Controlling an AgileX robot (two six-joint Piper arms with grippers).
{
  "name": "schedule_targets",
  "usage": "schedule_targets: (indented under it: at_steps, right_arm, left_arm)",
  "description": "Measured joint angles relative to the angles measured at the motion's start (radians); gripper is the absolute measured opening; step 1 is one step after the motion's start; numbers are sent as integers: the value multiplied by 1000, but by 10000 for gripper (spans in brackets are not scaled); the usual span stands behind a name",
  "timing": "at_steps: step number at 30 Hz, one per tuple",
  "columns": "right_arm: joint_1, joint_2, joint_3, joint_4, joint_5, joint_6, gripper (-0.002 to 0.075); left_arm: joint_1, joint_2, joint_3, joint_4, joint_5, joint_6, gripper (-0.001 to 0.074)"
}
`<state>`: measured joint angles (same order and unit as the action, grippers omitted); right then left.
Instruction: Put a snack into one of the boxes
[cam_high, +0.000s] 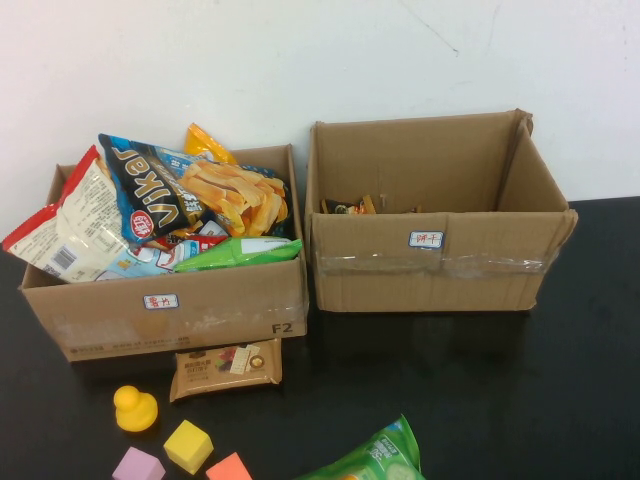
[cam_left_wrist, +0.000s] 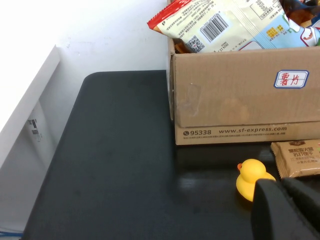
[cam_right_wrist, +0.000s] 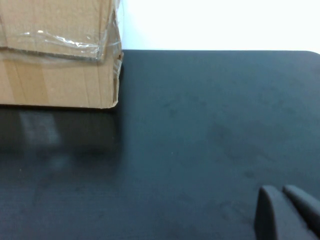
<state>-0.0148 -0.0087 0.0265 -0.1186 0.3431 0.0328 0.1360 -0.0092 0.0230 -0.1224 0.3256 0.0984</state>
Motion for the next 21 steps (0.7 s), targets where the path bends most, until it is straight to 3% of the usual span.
schedule_targets:
  at_steps: [21]
  right_arm:
    - [0,0,0,0,2,0,-1]
  left_arm:
    - [-25,0,0,0,0,0,-1]
